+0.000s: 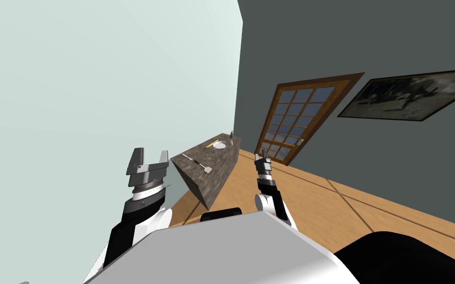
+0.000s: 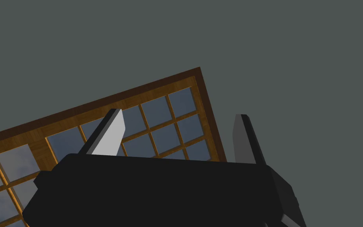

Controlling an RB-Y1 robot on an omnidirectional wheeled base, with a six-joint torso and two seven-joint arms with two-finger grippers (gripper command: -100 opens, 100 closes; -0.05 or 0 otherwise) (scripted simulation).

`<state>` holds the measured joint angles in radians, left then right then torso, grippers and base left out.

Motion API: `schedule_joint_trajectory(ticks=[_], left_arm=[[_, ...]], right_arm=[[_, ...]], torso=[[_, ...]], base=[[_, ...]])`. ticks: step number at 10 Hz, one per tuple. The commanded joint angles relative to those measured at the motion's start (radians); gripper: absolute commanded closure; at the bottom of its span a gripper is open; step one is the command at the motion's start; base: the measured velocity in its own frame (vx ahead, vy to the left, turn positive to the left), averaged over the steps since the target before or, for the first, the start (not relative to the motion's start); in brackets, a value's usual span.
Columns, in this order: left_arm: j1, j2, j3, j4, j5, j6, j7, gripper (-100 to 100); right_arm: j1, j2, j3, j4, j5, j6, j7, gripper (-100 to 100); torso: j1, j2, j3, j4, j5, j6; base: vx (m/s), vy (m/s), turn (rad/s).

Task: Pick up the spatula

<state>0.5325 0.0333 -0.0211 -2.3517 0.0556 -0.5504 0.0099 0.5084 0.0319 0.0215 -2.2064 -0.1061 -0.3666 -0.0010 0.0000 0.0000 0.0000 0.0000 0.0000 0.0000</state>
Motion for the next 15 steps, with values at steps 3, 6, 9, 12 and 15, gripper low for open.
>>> schedule_joint_trajectory(ticks=[3,6,9,12,15], left_arm=[[-0.006,0.077,0.021,-0.005,0.023,0.096,-0.015,-100],[-0.008,0.095,0.029,-0.007,0.031,0.151,-0.021,-100],[-0.013,0.132,0.049,-0.014,0.053,0.234,-0.034,-100],[-0.016,0.15,0.06,-0.018,0.065,0.307,-0.042,-100],[-0.022,0.187,0.085,-0.026,0.092,0.397,-0.059,-100]], right_arm=[[0.0,0.0,0.0,0.0,0.0,0.0,0.0,0],[0.0,0.0,0.0,0.0,0.0,0.0,0.0,0],[0.0,0.0,0.0,0.0,0.0,0.0,0.0,0],[0.0,0.0,0.0,0.0,0.0,0.0,0.0,0],[0.0,0.0,0.0,0.0,0.0,0.0,0.0,0]], torso=[[0.0,0.0,0.0,0.0,0.0,0.0],[0.0,0.0,0.0,0.0,0.0,0.0],[0.0,0.0,0.0,0.0,0.0,0.0],[-0.001,0.0,0.0,0.0,0.0,0.0],[0.0,0.001,0.0,0.0,0.0,0.0]], base=[[-0.003,-0.01,-0.056],[-0.003,-0.007,-0.028],[-0.006,-0.009,-0.045],[-0.007,-0.009,-0.044],[-0.009,-0.01,-0.061]])
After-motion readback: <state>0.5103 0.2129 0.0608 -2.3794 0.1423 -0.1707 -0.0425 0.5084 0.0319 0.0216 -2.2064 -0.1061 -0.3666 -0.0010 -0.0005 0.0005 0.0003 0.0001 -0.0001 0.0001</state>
